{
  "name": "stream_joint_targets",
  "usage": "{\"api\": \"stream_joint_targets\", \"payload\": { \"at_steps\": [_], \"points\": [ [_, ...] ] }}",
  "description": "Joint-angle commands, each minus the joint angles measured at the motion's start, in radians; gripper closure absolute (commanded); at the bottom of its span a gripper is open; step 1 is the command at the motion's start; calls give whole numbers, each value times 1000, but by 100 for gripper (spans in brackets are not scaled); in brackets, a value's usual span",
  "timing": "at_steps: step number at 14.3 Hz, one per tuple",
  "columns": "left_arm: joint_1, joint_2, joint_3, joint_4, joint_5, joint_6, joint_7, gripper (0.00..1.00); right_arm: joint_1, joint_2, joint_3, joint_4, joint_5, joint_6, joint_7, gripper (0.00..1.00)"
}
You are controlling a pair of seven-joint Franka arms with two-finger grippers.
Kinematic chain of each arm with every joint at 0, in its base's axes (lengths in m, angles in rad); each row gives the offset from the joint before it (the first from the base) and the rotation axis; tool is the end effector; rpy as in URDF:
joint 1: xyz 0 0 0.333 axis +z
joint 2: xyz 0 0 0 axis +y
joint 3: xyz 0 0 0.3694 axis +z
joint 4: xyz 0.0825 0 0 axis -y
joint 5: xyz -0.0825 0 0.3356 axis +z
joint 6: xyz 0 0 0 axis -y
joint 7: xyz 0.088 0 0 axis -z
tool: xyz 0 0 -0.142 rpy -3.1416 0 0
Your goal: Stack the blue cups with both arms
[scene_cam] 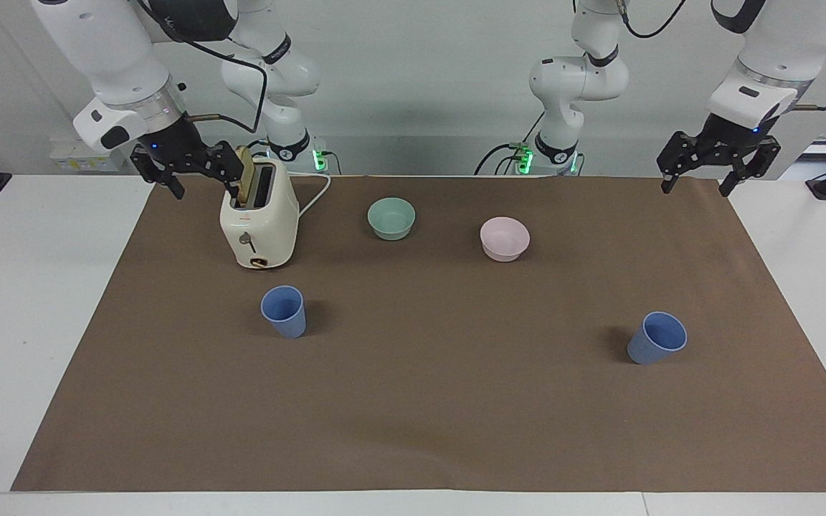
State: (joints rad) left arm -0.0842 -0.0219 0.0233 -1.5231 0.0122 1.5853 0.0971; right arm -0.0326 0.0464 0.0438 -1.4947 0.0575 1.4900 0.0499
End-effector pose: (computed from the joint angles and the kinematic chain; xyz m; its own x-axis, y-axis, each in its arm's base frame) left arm 0.5022 -0.0287 0.6757 0.9841 -0.1573 0.0825 -0.1562 -0.9875 -0.0197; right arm 0.5130 0.0136 0.6446 0.9980 -0.0339 -0.0538 -0.0370 -0.9977 -0.0569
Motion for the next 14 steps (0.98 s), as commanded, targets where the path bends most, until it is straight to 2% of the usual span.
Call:
{"api": "stream_joint_targets", "payload": {
  "at_steps": [1, 8, 10, 14],
  "points": [
    [8, 5, -2, 11, 6, 30, 12, 0, -10, -23, 7, -32, -1, 19, 11, 0],
    [17, 33, 1, 14, -9, 87, 29, 0, -10, -23, 7, -30, -2, 19, 11, 0],
    [43, 69, 0, 20, -14, 108, 52, 0, -10, -23, 7, -32, -1, 19, 11, 0],
    [61, 160, 0, 18, -35, 228, 58, 0, -10, -23, 7, -30, -2, 19, 11, 0]
  ]
}}
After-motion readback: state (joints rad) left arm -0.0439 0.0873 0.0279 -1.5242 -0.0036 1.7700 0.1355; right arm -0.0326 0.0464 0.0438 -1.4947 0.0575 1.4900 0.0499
